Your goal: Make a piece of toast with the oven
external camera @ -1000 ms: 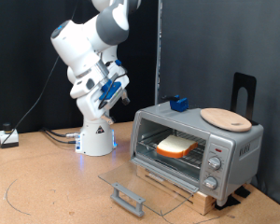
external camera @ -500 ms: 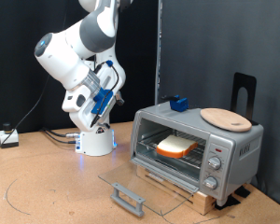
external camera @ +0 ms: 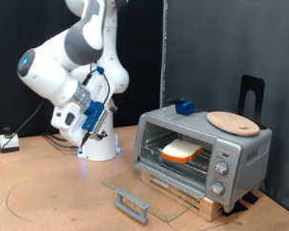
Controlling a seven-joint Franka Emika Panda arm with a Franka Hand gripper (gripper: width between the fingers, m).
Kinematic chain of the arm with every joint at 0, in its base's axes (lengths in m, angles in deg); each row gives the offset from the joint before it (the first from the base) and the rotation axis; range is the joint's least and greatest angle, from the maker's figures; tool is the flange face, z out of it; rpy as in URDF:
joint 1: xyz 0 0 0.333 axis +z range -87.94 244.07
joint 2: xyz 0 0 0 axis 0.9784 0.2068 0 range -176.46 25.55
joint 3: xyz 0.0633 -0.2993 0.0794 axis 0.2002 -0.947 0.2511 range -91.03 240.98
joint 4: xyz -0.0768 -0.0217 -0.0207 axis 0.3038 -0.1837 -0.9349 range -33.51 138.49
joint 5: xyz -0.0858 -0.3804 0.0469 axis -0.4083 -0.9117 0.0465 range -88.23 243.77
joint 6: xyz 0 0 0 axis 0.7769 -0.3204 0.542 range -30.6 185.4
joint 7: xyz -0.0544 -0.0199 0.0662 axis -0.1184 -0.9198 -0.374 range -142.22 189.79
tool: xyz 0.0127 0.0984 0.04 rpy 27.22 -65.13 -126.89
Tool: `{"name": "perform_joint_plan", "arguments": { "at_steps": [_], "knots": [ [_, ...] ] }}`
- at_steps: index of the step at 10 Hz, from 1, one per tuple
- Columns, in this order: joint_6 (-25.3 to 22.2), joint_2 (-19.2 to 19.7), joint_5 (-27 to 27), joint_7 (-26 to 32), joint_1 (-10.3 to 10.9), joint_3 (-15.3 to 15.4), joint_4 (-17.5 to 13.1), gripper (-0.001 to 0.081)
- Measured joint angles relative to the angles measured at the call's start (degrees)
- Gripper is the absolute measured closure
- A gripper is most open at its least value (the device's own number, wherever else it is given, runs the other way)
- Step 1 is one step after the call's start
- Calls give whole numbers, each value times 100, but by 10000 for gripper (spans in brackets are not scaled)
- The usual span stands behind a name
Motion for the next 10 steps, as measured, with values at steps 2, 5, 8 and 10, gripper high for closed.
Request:
{"name": "perform_joint_plan", "arguments": {
  "at_steps": [2,5,8,10],
  "knots": [
    [12,427,-153,-5,-74,-94,-376,-1],
    [30,551,-161,18,-81,-99,-437,-1],
    [913,893,-170,-5,-58,-85,-322,-1],
    [1381,1302,-310,-60,-52,-95,-367,-1]
  ]
}}
